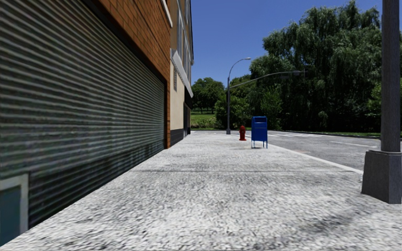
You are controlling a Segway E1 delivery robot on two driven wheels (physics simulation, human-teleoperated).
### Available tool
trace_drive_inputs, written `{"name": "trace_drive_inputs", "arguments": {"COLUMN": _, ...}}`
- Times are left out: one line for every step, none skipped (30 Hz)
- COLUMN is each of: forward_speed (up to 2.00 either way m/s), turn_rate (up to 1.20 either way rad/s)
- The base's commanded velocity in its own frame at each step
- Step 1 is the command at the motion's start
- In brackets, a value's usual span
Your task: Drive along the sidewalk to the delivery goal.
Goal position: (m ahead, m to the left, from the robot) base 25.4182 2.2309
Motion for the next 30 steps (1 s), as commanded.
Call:
{"name": "trace_drive_inputs", "arguments": {"forward_speed": 2.00, "turn_rate": 0.00}}
{"name": "trace_drive_inputs", "arguments": {"forward_speed": 2.00, "turn_rate": 0.00}}
{"name": "trace_drive_inputs", "arguments": {"forward_speed": 2.00, "turn_rate": 0.00}}
{"name": "trace_drive_inputs", "arguments": {"forward_speed": 2.00, "turn_rate": 0.00}}
{"name": "trace_drive_inputs", "arguments": {"forward_speed": 2.00, "turn_rate": 0.00}}
{"name": "trace_drive_inputs", "arguments": {"forward_speed": 2.00, "turn_rate": 0.00}}
{"name": "trace_drive_inputs", "arguments": {"forward_speed": 2.00, "turn_rate": 0.00}}
{"name": "trace_drive_inputs", "arguments": {"forward_speed": 2.00, "turn_rate": 0.00}}
{"name": "trace_drive_inputs", "arguments": {"forward_speed": 2.00, "turn_rate": 0.00}}
{"name": "trace_drive_inputs", "arguments": {"forward_speed": 2.00, "turn_rate": 0.00}}
{"name": "trace_drive_inputs", "arguments": {"forward_speed": 2.00, "turn_rate": 0.00}}
{"name": "trace_drive_inputs", "arguments": {"forward_speed": 2.00, "turn_rate": 0.00}}
{"name": "trace_drive_inputs", "arguments": {"forward_speed": 2.00, "turn_rate": 0.00}}
{"name": "trace_drive_inputs", "arguments": {"forward_speed": 2.00, "turn_rate": 0.00}}
{"name": "trace_drive_inputs", "arguments": {"forward_speed": 2.00, "turn_rate": 0.00}}
{"name": "trace_drive_inputs", "arguments": {"forward_speed": 2.00, "turn_rate": 0.00}}
{"name": "trace_drive_inputs", "arguments": {"forward_speed": 2.00, "turn_rate": 0.00}}
{"name": "trace_drive_inputs", "arguments": {"forward_speed": 2.00, "turn_rate": 0.00}}
{"name": "trace_drive_inputs", "arguments": {"forward_speed": 2.00, "turn_rate": 0.00}}
{"name": "trace_drive_inputs", "arguments": {"forward_speed": 2.00, "turn_rate": 0.00}}
{"name": "trace_drive_inputs", "arguments": {"forward_speed": 2.00, "turn_rate": 0.00}}
{"name": "trace_drive_inputs", "arguments": {"forward_speed": 2.00, "turn_rate": 0.00}}
{"name": "trace_drive_inputs", "arguments": {"forward_speed": 2.00, "turn_rate": 0.00}}
{"name": "trace_drive_inputs", "arguments": {"forward_speed": 2.00, "turn_rate": 0.00}}
{"name": "trace_drive_inputs", "arguments": {"forward_speed": 2.00, "turn_rate": 0.00}}
{"name": "trace_drive_inputs", "arguments": {"forward_speed": 2.00, "turn_rate": 0.00}}
{"name": "trace_drive_inputs", "arguments": {"forward_speed": 2.00, "turn_rate": 0.00}}
{"name": "trace_drive_inputs", "arguments": {"forward_speed": 2.00, "turn_rate": 0.00}}
{"name": "trace_drive_inputs", "arguments": {"forward_speed": 2.00, "turn_rate": 0.00}}
{"name": "trace_drive_inputs", "arguments": {"forward_speed": 2.00, "turn_rate": 0.00}}
